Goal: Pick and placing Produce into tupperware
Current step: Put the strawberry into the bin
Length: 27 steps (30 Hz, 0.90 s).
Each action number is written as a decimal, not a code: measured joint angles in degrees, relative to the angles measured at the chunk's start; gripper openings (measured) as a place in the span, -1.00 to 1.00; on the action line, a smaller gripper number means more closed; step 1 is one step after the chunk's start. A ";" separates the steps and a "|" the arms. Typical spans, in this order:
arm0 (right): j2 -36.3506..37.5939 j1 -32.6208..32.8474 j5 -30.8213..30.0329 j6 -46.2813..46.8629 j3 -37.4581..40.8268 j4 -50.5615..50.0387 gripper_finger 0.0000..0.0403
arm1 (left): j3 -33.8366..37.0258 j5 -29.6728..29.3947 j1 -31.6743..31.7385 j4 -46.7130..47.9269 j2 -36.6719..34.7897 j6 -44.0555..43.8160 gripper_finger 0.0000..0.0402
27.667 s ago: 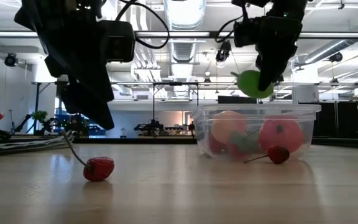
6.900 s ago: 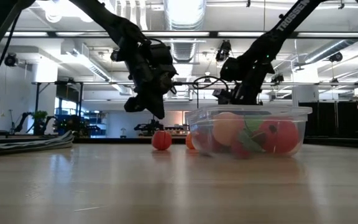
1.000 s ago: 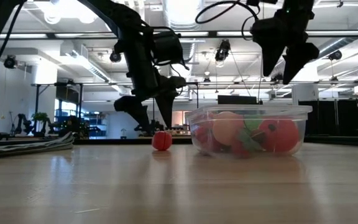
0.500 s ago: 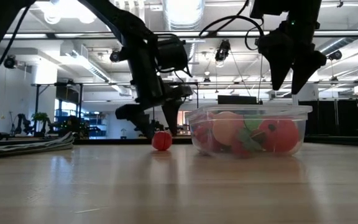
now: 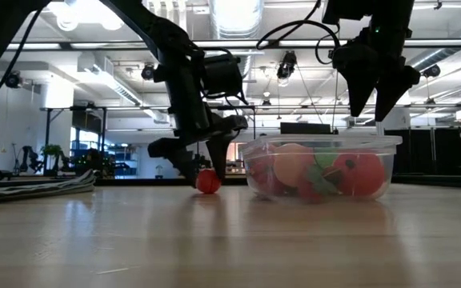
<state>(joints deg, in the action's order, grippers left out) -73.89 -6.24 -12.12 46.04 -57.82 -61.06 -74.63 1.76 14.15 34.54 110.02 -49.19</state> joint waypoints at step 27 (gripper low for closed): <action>0.28 0.00 -0.08 0.48 0.00 0.04 0.79 | -2.89 6.16 -2.42 -15.24 -8.92 16.76 -0.05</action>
<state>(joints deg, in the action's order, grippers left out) -73.60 -6.24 -12.20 46.52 -57.82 -61.02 -77.52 7.92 11.73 19.29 101.09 -32.43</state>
